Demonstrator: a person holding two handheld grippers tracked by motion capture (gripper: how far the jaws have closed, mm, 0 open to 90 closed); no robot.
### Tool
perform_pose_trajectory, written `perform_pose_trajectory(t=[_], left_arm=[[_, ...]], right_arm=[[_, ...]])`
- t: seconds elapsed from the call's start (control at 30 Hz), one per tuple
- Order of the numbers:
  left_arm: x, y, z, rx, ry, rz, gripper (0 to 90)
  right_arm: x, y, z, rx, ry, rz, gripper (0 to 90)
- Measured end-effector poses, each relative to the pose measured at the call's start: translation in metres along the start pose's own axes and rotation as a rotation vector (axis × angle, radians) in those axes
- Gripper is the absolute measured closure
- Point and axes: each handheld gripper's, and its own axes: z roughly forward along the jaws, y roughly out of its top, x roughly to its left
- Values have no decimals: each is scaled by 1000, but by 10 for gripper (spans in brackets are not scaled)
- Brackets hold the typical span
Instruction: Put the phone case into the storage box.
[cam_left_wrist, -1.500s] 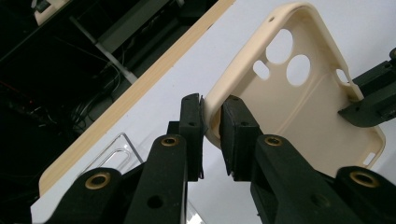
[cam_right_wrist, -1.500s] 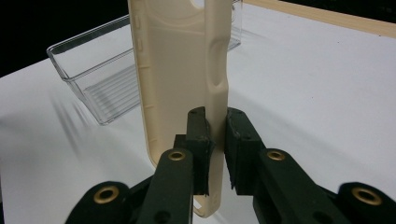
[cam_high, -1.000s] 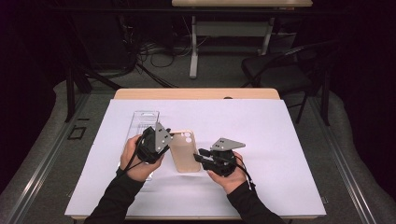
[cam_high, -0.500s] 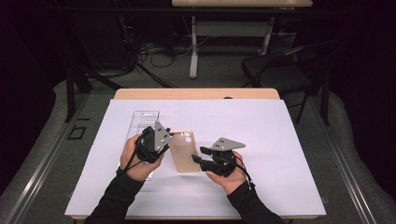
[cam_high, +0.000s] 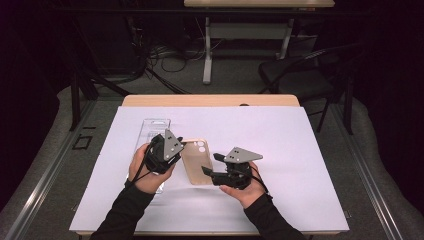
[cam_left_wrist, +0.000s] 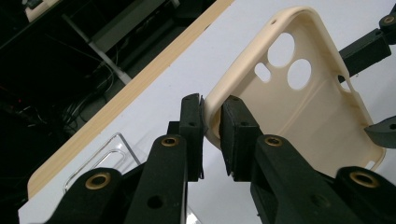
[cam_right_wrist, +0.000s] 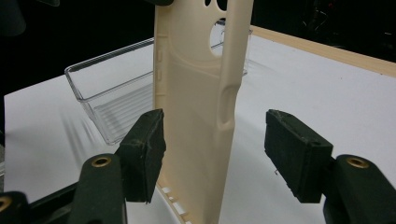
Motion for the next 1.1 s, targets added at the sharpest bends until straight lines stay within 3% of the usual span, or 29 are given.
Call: perform_pose_trajectory(t=[0.2, 0.33, 0.5, 0.6, 0.7, 0.9, 1.1], left_arm=[[2, 0, 0, -8, -14, 4, 802], [3, -1, 1, -15, -25, 12, 802], [4, -1, 0, -23, -24, 13, 802], [4, -1, 0, -31, -23, 13, 802], [6, -1, -1, -36, -22, 11, 802], [10, -3, -1, -49, -26, -9, 802], [12, -4, -3, -56, -22, -9, 802]], right_arm=[[-3, 0, -1, 10, -15, 20, 320], [-3, 1, -1, 13, -19, -13, 247], [-5, 0, -1, 39, -6, 9, 161], [-5, 0, -3, 36, -37, -6, 143], [-5, 0, -6, 34, -41, 11, 129], [-7, -2, -11, 54, -48, 18, 0], [-10, -7, -19, 42, -90, 16, 0]])
